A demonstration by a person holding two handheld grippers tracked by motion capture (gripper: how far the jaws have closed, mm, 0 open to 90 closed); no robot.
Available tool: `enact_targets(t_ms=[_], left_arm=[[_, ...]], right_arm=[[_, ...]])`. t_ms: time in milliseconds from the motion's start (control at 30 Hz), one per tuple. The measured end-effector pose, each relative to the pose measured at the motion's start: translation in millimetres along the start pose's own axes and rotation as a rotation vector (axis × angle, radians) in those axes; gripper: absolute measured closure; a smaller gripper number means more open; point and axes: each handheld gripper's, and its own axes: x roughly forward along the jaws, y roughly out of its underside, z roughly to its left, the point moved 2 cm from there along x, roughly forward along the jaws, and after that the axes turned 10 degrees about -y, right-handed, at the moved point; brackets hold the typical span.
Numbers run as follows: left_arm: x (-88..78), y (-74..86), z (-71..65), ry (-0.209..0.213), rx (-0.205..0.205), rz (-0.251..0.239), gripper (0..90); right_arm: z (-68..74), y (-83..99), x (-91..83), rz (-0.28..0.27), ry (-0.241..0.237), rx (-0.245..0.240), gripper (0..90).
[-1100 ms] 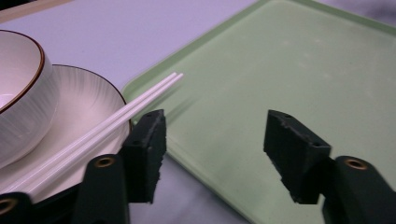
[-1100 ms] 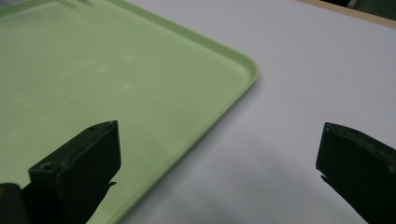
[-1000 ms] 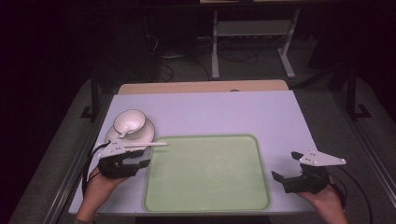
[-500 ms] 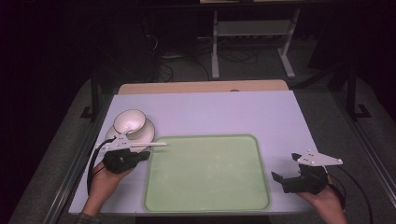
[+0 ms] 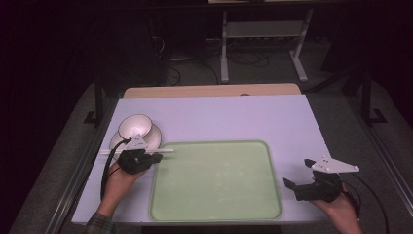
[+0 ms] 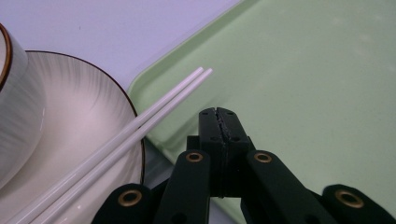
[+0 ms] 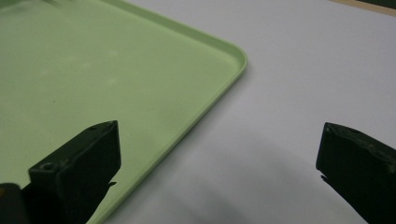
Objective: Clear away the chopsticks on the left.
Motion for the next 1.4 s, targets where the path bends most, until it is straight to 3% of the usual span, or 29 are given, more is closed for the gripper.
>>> enact_targets(t_ms=[800,1400], left_arm=[[33.2,-14.8,-3.8,-0.037,0.04,0.072,89.9],[50.5,-30.6,-0.9,-0.056,0.01,0.069,89.9]], right_arm=[[-0.7,-1.8,-2.5,-0.022,0.013,0.001,0.0],[-1.0,-1.5,-2.9,-0.026,0.013,0.003,0.0]])
